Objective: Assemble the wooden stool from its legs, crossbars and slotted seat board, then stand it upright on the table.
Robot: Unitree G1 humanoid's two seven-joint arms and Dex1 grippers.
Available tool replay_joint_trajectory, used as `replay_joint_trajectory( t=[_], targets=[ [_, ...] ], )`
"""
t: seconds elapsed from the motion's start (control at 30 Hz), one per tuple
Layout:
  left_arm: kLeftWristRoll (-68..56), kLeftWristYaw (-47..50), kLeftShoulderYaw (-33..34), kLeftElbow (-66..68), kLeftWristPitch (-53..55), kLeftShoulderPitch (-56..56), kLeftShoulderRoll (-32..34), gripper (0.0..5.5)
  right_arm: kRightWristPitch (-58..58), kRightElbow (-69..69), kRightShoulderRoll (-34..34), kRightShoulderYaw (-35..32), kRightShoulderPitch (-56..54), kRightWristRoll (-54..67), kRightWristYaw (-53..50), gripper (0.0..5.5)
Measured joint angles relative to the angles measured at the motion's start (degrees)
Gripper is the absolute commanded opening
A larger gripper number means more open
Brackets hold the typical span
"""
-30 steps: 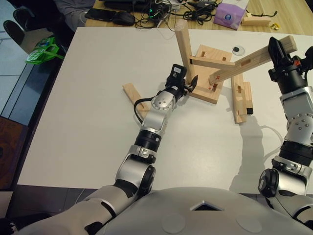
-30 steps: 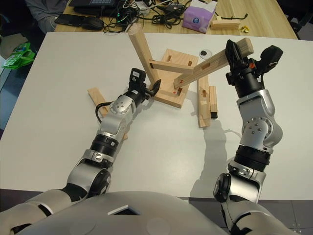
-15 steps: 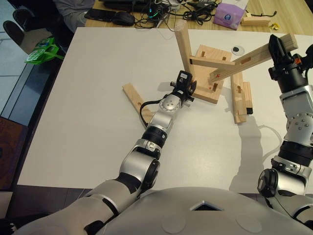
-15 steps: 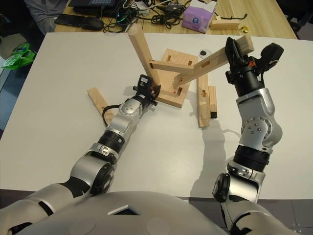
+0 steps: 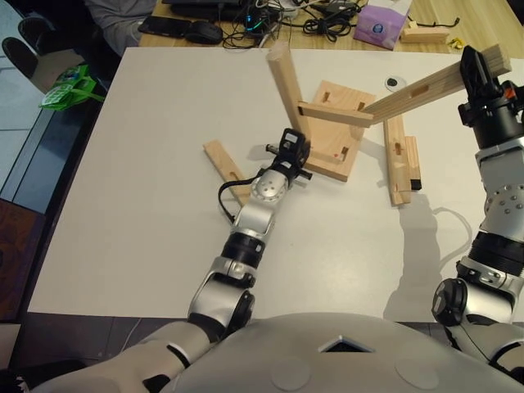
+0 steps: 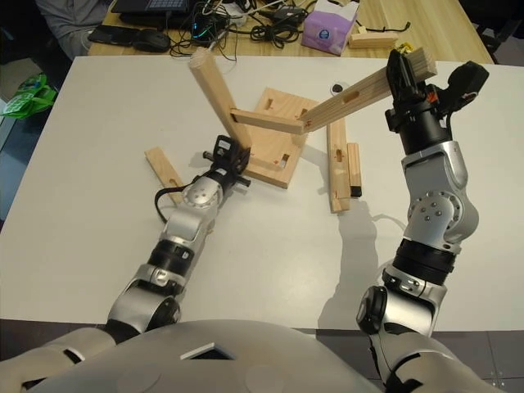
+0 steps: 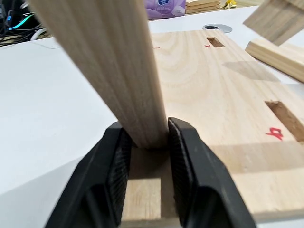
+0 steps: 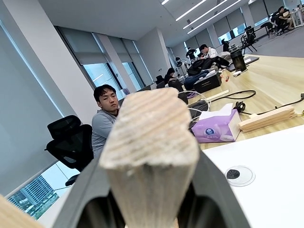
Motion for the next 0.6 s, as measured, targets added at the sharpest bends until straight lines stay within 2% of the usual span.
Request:
replay_joint_trajectory(
  t=[0.1,0.23,0.4,0.6],
  targets=[
    [0.2,1.5,2.8,-9.7,2.5,7.5,3.5,1.11,0.2,-0.8,-0.1,-0.5,0.0,0.2,0.0,1.00],
    [-0.1,6.1,6.3,-20.1,6.3,16.0,3.8,1.11,2.0,-2.3,-1.5,-0.4,0.1,1.2,0.2,1.00],
    [-0.3,8.6,4.3,-29.6,15.2,20.9,-0.4,1.11,5.6,-3.3,-1.9,1.4,0.1,1.8,0.4,1.00],
    [-4.2,8.6,1.1,-37.3,28.5,20.7,-0.4,1.07,11.4,-6.9,-2.1,4.8,1.1,4.8,1.9,1.00]
  ],
)
